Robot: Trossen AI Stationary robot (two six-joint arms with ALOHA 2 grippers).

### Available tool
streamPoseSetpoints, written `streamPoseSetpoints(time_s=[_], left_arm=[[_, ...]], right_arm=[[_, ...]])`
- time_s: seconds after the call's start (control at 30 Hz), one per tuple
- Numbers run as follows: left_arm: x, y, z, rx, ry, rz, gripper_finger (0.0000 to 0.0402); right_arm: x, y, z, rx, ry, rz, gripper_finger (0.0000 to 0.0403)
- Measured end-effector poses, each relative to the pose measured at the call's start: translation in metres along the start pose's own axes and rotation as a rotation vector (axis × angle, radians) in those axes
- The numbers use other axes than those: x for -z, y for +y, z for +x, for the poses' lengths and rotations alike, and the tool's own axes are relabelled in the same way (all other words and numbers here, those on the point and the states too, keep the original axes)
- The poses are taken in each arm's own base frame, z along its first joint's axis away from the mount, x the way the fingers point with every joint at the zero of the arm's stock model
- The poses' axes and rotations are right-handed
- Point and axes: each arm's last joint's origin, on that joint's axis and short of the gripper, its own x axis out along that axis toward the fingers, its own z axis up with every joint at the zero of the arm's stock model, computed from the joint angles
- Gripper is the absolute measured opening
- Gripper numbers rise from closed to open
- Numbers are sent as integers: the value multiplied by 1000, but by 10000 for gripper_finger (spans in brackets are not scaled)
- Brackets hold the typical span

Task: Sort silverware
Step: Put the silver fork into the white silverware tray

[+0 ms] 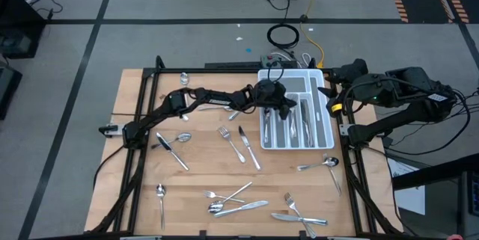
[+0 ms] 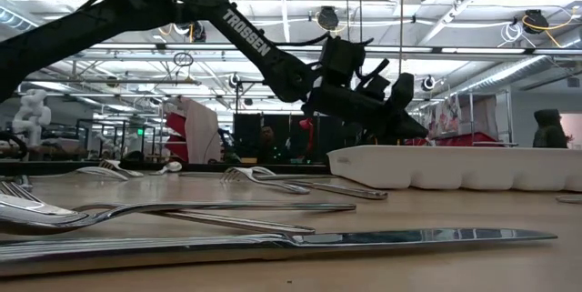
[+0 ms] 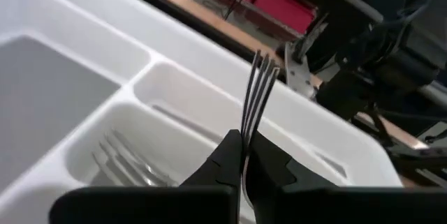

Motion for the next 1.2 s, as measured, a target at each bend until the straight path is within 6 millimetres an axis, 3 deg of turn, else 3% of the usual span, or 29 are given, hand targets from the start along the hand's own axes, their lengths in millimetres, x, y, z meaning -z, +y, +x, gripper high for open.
streamPoseSetpoints(time_s=[0.43, 0.9, 1.2], left_arm=[[2, 1, 0, -11, 17, 66, 28], [-2, 8, -2, -25, 1, 180, 152], [-31, 19, -6, -70, -77, 201, 167]], right_arm=[[0, 0, 0, -5, 2, 4, 185], [0, 0, 0, -8, 4, 3, 185], [0, 0, 0, -8, 4, 4, 185]])
